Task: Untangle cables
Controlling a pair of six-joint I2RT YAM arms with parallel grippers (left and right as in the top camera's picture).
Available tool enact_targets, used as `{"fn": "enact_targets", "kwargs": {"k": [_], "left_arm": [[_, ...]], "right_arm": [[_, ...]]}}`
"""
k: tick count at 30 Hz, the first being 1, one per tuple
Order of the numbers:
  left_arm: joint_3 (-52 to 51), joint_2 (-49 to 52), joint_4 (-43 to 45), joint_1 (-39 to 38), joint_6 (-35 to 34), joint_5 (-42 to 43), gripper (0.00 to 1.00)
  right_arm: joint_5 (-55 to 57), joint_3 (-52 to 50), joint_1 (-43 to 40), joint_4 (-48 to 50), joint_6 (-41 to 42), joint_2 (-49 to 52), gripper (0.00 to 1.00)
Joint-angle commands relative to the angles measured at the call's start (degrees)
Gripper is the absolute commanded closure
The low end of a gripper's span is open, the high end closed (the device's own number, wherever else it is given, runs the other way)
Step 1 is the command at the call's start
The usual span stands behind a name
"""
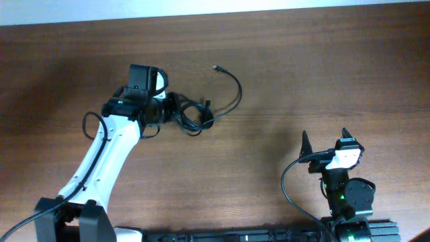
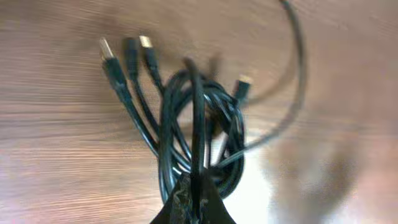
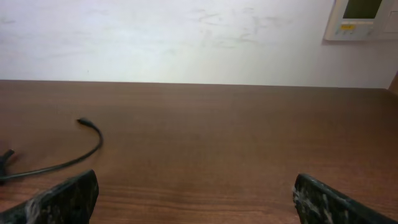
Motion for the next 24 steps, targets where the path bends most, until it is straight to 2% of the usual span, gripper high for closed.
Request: {"fn": "enact_targets", "kwargs": {"k": [1,4,5,14,16,21,24], "left_arm": [[1.11,-1.29,-0.55,-3.37,15.17,13.38,1.0],[1.09,-1.18,-1.36,-6.69,16.35,1.29,1.0],[1.09,-1.18,-1.44,-7.19,16.35,-0.17,1.0],[1.01,-1.18,-1.57,-13.73,20.61,-2.69,1.0],[1.01,-1.18,-1.6,-14.05,20.59,-5.27,1.0],[1.01,-1.16,-1.62,-14.05,20.59,-5.31,1.0],[1.01,-1.16,-1.57,-14.05,20.31,-8.98,1.0]], "right_arm": [[-0.11,-0.31,-0.37,-0.31,-0.37,-0.28,0.01],[-0.11,-0.31,-0.37,-0.31,-0.37,-0.28,0.01],[-0.11,-0.31,-0.37,-0.31,-0.37,-0.28,0.01],[-0.11,-0.31,-0.37,-0.31,-0.37,-0.28,0.01],[-0.11,-0.31,-0.37,-0.31,-0.37,-0.28,0.01],[-0.11,-0.31,-0.37,-0.31,-0.37,-0.28,0.01],[-0.11,-0.31,-0.37,-0.31,-0.37,-0.28,0.01]]}}
